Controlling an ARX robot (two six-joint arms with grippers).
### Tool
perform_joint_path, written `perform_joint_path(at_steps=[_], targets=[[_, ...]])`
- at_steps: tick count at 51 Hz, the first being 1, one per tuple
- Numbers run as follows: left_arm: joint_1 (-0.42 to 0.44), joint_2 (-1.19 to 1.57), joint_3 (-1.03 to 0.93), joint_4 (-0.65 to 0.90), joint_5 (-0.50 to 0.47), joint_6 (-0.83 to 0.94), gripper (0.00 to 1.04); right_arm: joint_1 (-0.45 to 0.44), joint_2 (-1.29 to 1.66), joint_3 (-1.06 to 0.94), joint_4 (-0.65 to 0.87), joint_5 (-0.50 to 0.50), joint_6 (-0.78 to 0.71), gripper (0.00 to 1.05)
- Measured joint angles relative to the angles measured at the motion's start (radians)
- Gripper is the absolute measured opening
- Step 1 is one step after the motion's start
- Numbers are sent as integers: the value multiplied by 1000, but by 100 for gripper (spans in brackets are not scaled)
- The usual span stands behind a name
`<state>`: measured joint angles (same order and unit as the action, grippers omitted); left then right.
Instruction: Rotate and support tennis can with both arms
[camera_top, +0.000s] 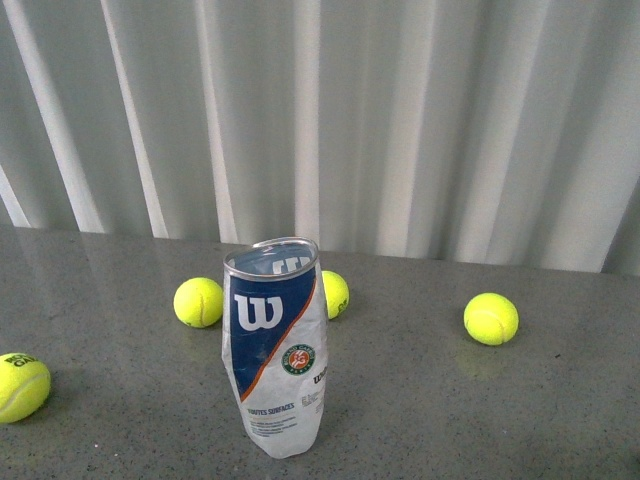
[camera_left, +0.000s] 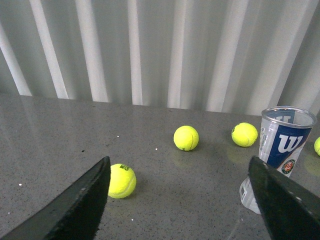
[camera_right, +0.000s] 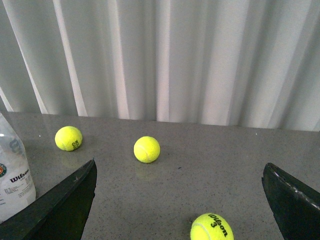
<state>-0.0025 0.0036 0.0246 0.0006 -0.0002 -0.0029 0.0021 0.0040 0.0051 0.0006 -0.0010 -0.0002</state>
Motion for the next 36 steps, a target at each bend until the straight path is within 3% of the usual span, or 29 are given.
perform_joint_path(at_steps=[4,36], targets=[[0,0,0,0,0,1,100,0,0,0,0,0,0,98],[0,0,0,0,0,0,98,0,0,0,0,0,0,98]])
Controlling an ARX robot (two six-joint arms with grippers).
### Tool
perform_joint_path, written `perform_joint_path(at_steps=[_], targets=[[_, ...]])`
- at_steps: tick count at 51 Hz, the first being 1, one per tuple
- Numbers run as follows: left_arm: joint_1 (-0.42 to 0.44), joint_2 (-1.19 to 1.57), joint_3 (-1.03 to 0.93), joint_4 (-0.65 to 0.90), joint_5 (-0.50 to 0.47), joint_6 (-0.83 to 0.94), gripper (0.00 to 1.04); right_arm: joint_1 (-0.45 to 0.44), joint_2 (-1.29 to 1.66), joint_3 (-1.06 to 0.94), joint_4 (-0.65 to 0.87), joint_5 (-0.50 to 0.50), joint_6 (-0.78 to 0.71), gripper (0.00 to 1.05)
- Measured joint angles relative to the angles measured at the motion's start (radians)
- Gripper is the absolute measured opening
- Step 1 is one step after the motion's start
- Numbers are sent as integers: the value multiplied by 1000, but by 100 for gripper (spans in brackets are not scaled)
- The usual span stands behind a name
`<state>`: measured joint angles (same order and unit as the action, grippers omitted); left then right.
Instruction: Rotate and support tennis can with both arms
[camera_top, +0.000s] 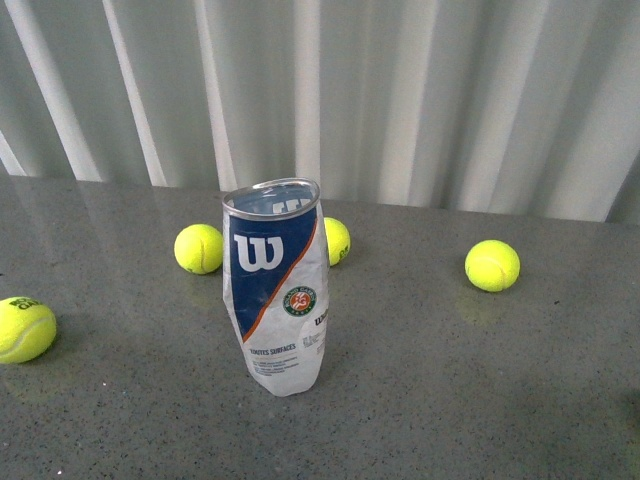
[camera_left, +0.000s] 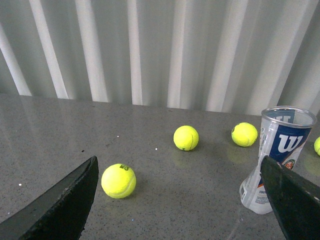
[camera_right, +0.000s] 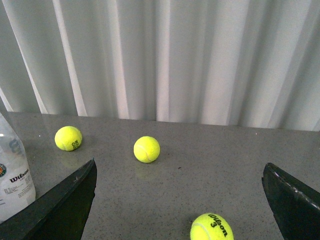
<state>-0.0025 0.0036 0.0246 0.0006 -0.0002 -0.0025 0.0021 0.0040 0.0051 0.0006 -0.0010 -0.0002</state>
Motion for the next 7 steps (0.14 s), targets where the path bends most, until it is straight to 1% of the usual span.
perform_joint_path(at_steps=[7], targets=[[0,0,0,0,0,0,98,0,0,0,0,0,0,98]])
